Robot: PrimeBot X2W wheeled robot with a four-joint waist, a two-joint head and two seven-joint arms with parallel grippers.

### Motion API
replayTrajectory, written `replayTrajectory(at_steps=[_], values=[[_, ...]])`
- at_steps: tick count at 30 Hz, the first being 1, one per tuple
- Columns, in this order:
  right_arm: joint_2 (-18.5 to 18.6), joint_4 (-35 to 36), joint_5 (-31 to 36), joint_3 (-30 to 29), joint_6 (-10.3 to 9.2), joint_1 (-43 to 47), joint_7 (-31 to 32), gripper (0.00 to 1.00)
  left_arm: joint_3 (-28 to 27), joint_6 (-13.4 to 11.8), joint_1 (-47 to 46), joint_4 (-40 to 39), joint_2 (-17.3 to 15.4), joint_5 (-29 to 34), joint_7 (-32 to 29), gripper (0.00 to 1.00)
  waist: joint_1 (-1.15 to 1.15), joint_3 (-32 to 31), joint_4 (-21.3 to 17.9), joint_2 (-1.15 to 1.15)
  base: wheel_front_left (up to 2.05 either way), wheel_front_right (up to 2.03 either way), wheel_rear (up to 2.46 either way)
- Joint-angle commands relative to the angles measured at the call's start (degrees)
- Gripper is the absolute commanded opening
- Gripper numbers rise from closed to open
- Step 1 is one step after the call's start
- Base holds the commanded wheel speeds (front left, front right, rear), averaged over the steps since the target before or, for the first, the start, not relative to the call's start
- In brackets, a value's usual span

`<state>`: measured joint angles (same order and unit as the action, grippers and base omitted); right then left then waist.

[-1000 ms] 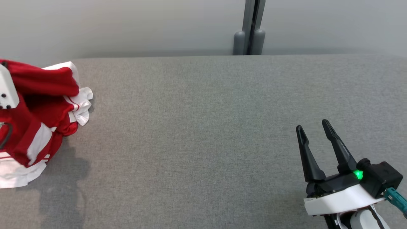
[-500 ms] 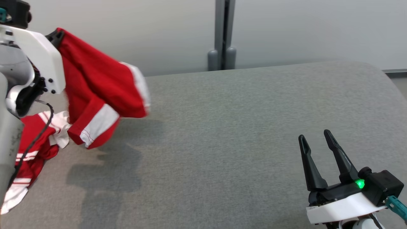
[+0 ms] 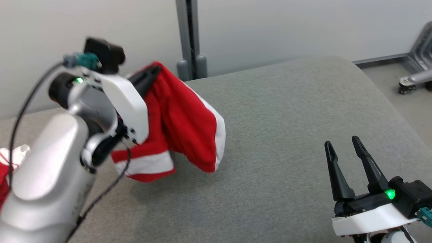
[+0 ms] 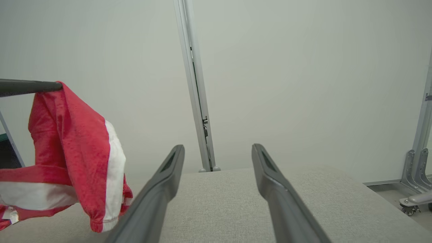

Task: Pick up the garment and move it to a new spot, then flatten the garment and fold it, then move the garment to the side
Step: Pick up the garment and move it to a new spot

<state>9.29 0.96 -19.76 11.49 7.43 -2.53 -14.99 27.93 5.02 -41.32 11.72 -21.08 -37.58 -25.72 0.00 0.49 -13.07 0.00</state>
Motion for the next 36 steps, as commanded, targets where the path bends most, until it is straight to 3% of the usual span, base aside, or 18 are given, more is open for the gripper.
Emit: replayTrajectory(at_steps=[1, 7, 16, 17, 18, 23, 30, 33, 36], values=[[0.4, 0.1, -0.5, -0.2, 0.12, 0.2, -0.3, 1.00, 0.0, -0.3, 1.3, -0.6, 0.0, 0.3, 1.0, 0.00, 0.00, 0.5, -1.2, 0.00, 0.00, 0.00, 0.00], [0.4, 0.1, -0.5, -0.1, 0.12, 0.0, -0.3, 1.00, 2.4, -1.3, 8.4, 0.0, 2.0, 2.1, 7.0, 0.00, 0.00, 1.4, -3.1, 0.00, 0.00, 0.00, 0.00], [-0.1, -0.4, -0.1, -0.2, 0.11, -0.2, -0.3, 1.00, 9.0, 0.1, 15.1, 9.4, 6.3, 5.2, 14.7, 0.00, 0.00, 3.0, -2.3, 0.00, 0.00, 0.00, 0.00], [-0.1, -0.5, 0.0, -0.2, 0.12, -0.2, -0.3, 1.00, 9.5, 0.4, 15.2, 10.6, 6.9, 5.4, 15.6, 0.31, 0.00, 3.1, -2.0, 0.00, 0.00, 0.00, 0.00], [-0.1, -0.6, 0.0, -0.2, 0.12, -0.3, -0.3, 1.00, 9.7, 0.5, 15.1, 11.4, 7.5, 5.4, 16.6, 1.00, 0.00, 3.2, -1.7, 0.00, 0.00, 0.00, 0.00], [0.1, -0.8, 0.1, -0.4, 0.11, 0.2, -0.3, 1.00, 10.2, 0.8, 13.5, 13.7, 9.0, 6.0, 20.7, 1.00, 0.00, 3.1, 0.4, 0.00, 0.00, 0.00, 0.00], [0.1, -0.3, 0.0, -1.1, 0.11, 1.1, -0.3, 1.00, 7.7, -0.2, 12.8, 10.5, 7.5, 5.1, 23.5, 1.00, 0.00, 2.4, 3.1, 0.00, 0.00, 0.00, 0.00], [0.0, -0.2, -0.4, -1.3, 0.12, 1.8, -0.3, 1.00, 5.2, -2.4, 14.4, 7.4, 5.9, 4.4, 25.4, 1.00, 0.00, 1.9, 4.2, 0.00, 0.00, 0.00, 0.00], [-0.2, 0.0, -1.0, -2.2, 0.11, 3.0, -0.3, 1.00, 1.2, -6.4, 18.6, 3.1, 3.6, 3.5, 28.4, 1.00, 0.00, 1.2, 5.6, 0.00, 0.00, 0.00, 0.00]])
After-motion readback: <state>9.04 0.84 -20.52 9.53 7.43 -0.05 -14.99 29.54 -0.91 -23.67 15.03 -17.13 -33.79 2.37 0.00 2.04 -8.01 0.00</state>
